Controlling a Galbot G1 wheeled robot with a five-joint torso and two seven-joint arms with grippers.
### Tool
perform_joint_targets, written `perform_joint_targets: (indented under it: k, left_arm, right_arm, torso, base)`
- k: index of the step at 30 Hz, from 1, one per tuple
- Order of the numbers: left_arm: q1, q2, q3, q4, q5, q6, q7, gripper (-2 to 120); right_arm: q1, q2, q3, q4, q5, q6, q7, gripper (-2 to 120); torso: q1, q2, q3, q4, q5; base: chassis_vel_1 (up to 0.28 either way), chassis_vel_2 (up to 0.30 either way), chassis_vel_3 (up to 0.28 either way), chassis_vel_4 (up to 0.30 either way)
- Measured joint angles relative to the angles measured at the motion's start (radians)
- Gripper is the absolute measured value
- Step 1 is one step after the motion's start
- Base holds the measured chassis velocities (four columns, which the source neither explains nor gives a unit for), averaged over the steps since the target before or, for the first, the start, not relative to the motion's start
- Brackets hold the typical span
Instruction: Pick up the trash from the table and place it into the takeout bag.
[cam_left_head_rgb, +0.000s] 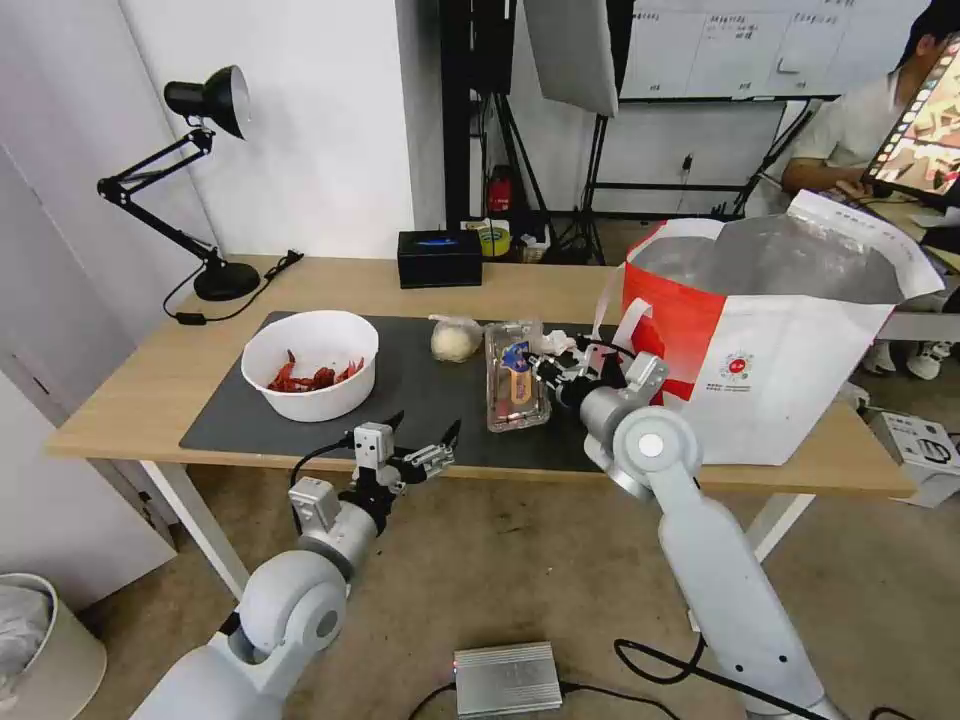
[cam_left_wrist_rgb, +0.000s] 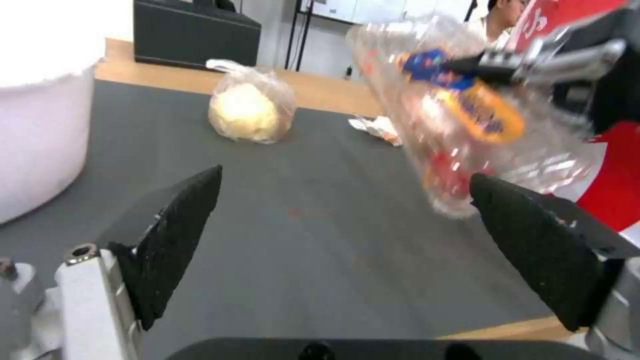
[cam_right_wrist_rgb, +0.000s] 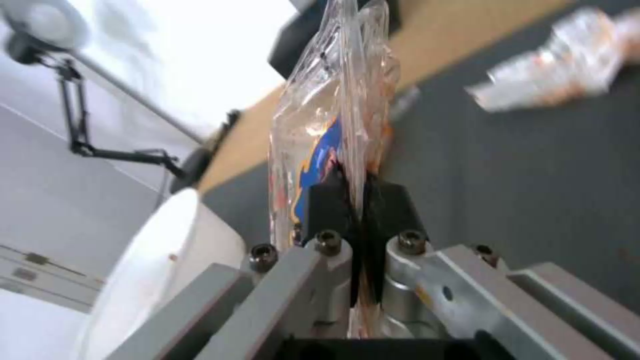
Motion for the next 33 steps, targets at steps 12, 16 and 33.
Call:
perform_joint_targets:
  k: [12,16,33]
  left_arm:
    - [0.037,-0.003,-0.031,-0.022,0.008,-0.001,0.002,100]
    - [0.043,-0.006,-0.033,-0.022,0.01,-0.002,0.004,100]
    - [0.046,-0.019,-0.028,-0.018,0.015,-0.003,0.004,100]
  right_arm:
    - [0.035,-0.028,0.008,0.095,-0.028,0.037,-0.039,0]
    - [0.061,-0.028,0.017,0.124,-0.018,0.037,-0.03,0]
    - [0.161,-0.116,0.102,0.188,0.115,0.066,0.05,0]
  torso:
    - [0.0,0.0,0.0,0.0,0.0]
    - [0.0,0.0,0.0,0.0,0.0]
    - [0.0,0.0,0.0,0.0,0.0002]
  base:
    - [0.0,0.0,0.0,0.0]
    - [0.0,0.0,0.0,0.0]
    - [0.0,0.0,0.0,0.0]
